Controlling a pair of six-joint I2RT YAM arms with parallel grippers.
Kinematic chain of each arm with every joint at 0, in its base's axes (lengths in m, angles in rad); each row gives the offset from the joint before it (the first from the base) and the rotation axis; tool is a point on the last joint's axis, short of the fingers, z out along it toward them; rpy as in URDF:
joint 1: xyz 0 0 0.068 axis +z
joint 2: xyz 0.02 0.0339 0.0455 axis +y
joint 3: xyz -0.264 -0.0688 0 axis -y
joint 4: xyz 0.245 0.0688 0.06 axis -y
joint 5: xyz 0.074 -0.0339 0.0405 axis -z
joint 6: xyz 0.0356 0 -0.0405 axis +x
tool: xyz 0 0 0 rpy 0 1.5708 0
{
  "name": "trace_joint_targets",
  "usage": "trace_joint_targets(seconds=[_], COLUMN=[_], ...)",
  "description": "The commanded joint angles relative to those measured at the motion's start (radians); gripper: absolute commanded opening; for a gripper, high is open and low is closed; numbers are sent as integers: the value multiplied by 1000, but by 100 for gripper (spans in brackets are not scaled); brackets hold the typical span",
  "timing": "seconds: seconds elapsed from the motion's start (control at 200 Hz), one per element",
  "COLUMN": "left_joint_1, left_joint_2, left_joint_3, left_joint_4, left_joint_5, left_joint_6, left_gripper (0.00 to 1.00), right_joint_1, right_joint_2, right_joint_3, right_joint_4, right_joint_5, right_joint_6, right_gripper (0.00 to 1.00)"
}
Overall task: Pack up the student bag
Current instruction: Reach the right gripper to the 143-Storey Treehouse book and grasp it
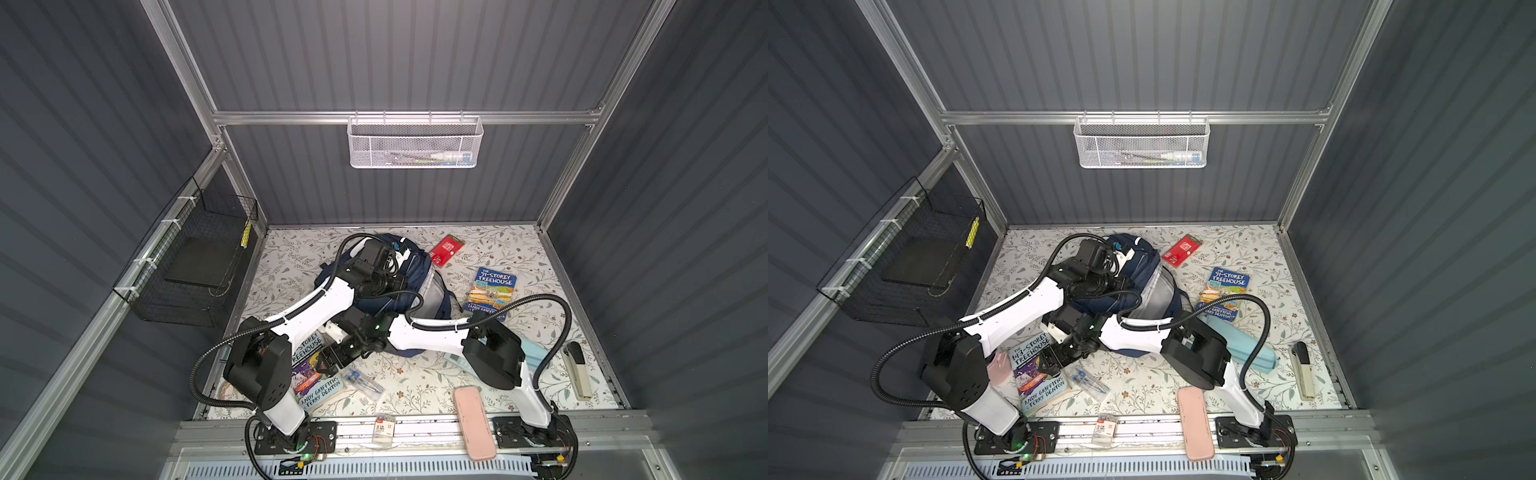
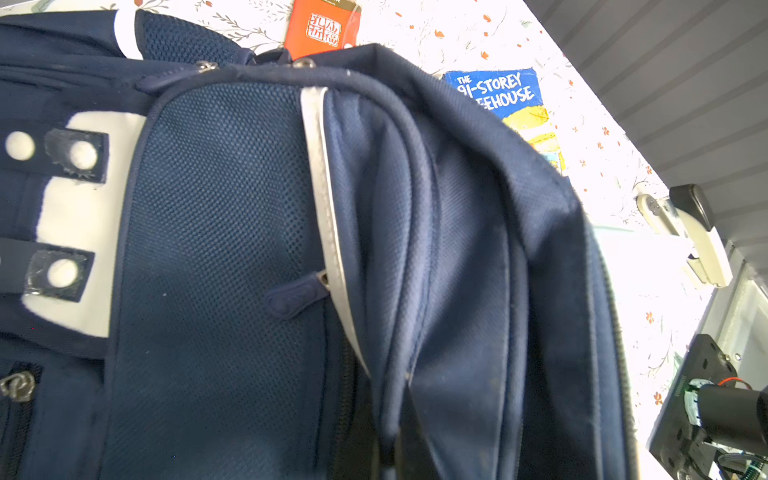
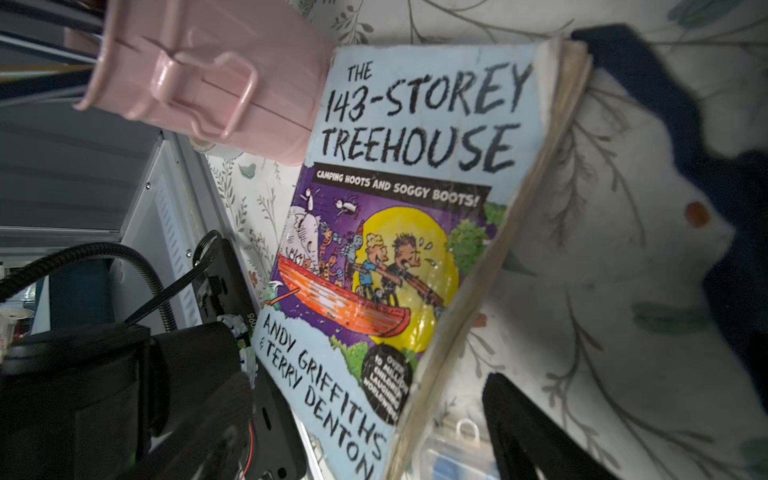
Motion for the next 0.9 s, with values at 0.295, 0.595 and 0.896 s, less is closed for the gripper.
trace_joint_targets(seconds=[0.295, 0.595, 0.896], left_joint_1=[-9, -8, -9], left_joint_2=[-1, -12, -22], left_joint_3=[26, 14, 6], left_joint_4=[65, 70, 70], left_joint_5=[39, 33, 12], left_joint_6=[6, -1, 3], left_gripper=[0, 0, 0], right_joint_1=[-14, -28, -32], right_joint_2=[187, 213, 142], right_joint_3=[227, 237, 146], right_joint_4=[-210, -188, -77], right_joint_5=[-68, -123, -117], right_joint_6=[13, 26, 20], right_gripper=[69, 44, 6])
